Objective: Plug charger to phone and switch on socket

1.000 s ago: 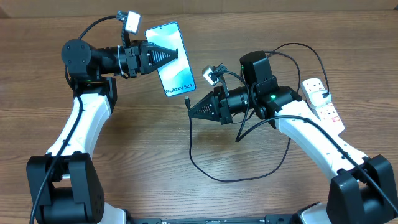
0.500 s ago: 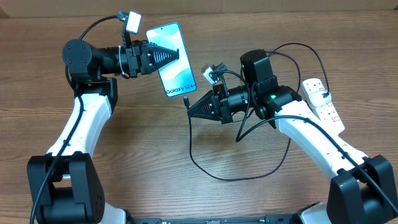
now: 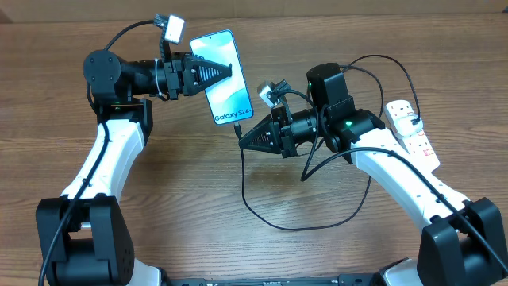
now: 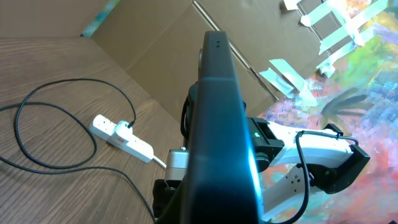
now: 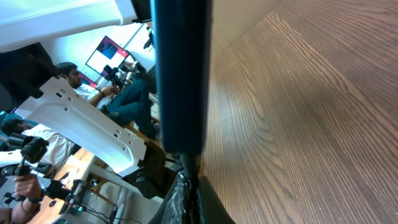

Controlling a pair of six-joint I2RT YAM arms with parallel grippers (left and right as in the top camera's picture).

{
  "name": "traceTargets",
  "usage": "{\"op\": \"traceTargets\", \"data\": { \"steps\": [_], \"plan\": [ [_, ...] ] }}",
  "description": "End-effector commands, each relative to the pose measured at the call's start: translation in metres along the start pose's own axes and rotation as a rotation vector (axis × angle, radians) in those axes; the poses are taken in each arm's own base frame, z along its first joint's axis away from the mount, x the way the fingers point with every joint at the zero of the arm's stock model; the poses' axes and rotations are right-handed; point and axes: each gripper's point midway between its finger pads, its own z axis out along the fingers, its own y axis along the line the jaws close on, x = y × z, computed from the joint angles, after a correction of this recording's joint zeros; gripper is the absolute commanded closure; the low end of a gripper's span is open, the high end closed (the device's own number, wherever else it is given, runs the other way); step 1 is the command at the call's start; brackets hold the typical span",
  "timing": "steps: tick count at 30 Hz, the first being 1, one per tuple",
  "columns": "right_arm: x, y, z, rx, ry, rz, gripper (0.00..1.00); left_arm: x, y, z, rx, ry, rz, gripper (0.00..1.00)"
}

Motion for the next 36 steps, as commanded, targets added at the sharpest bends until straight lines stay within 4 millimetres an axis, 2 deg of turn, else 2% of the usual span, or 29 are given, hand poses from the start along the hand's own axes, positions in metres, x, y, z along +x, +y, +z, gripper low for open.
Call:
{"op": "traceTargets", "data": {
  "steps": [1,24,36],
  "plan": [
    [-0.008,0.005,0.001,-0.017,-0.005,-0.036,0.96,-0.005,-0.003,0.003,0.000,-0.013,0.024,0.96],
    [-0.010,0.013,0.000,-0.058,-0.007,-0.053,0.96,0.004,-0.008,0.008,0.025,0.036,0.045,0.96],
    [-0.022,0.006,0.000,-0.011,-0.039,-0.144,0.96,0.011,-0.010,0.007,0.039,0.076,0.043,0.96]
  ]
}}
